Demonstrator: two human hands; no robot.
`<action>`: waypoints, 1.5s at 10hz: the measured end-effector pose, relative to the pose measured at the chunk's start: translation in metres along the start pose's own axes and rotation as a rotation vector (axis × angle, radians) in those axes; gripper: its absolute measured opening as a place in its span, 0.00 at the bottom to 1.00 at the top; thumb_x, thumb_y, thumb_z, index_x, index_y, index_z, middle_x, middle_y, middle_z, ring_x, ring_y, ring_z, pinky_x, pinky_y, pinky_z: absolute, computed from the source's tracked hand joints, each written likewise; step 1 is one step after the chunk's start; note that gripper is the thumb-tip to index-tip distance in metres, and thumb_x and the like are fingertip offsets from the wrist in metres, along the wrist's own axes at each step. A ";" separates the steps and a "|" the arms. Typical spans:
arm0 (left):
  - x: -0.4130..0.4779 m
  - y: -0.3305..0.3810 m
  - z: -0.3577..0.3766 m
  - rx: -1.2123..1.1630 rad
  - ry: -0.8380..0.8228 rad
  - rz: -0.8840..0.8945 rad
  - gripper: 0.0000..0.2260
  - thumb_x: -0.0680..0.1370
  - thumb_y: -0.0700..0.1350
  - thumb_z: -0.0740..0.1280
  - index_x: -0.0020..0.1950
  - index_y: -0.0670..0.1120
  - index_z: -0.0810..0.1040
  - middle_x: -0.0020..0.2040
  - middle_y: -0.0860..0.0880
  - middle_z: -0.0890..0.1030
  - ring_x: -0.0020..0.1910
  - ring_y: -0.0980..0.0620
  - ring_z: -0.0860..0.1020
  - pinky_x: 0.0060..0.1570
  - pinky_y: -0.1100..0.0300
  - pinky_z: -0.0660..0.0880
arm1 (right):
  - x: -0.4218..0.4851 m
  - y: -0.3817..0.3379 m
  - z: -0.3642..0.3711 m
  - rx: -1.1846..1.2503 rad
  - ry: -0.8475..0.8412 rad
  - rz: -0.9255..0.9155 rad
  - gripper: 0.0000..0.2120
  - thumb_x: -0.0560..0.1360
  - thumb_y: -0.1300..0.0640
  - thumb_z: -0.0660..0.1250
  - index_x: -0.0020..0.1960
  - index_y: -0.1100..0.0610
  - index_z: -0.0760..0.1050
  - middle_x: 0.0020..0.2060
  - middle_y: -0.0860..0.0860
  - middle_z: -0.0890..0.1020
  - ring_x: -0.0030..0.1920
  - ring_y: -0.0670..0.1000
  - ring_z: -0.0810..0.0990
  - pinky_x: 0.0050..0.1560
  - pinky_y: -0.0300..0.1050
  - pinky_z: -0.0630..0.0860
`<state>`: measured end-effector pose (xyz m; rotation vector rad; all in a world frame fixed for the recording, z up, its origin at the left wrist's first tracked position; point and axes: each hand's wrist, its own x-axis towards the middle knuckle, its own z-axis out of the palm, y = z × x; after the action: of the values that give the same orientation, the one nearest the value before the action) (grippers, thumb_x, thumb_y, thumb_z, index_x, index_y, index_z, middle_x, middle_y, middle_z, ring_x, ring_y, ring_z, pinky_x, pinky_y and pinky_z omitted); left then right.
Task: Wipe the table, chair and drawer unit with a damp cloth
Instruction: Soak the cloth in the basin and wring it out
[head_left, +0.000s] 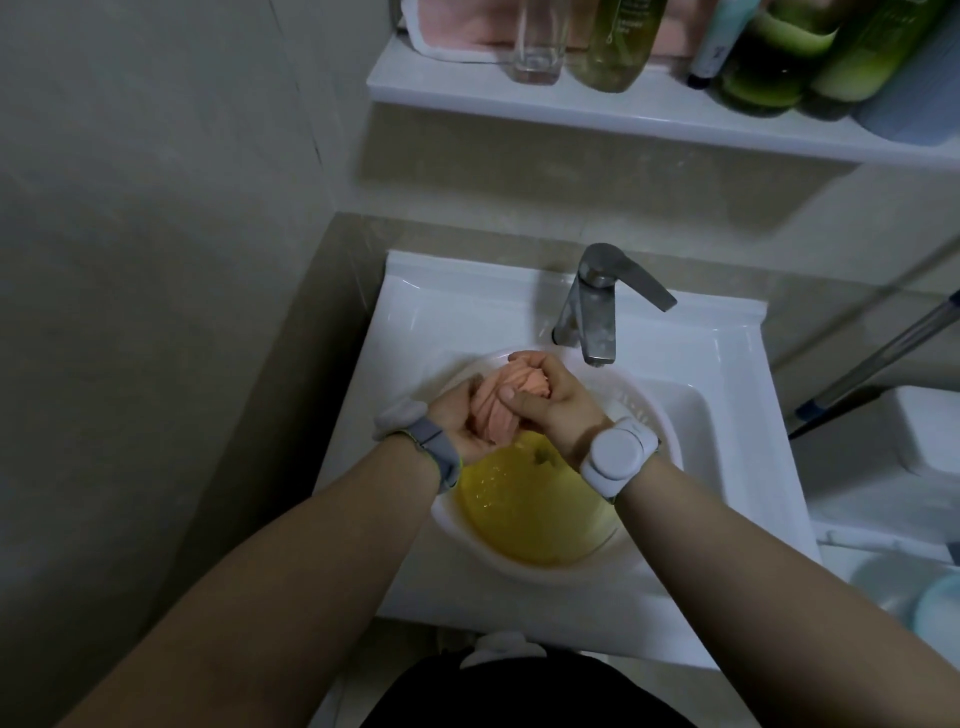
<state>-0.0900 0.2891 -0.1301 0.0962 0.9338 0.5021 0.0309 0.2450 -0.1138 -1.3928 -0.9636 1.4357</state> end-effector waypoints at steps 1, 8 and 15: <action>0.001 -0.001 0.003 -0.031 0.036 0.019 0.15 0.82 0.42 0.52 0.54 0.36 0.76 0.51 0.39 0.79 0.46 0.45 0.79 0.43 0.54 0.80 | 0.003 0.004 -0.007 0.045 0.068 0.038 0.15 0.76 0.63 0.65 0.61 0.62 0.70 0.46 0.55 0.79 0.46 0.54 0.79 0.47 0.46 0.78; 0.001 -0.017 -0.003 0.458 -0.160 -0.029 0.25 0.64 0.62 0.68 0.53 0.46 0.77 0.42 0.48 0.80 0.37 0.53 0.76 0.37 0.64 0.74 | 0.035 0.014 -0.019 0.032 0.113 0.172 0.04 0.74 0.55 0.70 0.45 0.53 0.75 0.36 0.51 0.82 0.38 0.51 0.82 0.39 0.43 0.78; 0.010 -0.037 0.002 1.394 0.392 0.588 0.21 0.75 0.50 0.67 0.33 0.56 0.55 0.34 0.59 0.59 0.31 0.64 0.56 0.31 0.70 0.57 | 0.065 0.015 -0.010 -0.800 0.022 0.337 0.08 0.76 0.55 0.66 0.48 0.55 0.68 0.42 0.50 0.73 0.41 0.50 0.72 0.41 0.36 0.70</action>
<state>-0.0697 0.2608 -0.1472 1.6128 1.5061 0.3150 0.0411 0.3023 -0.1488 -2.2289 -1.4252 1.3080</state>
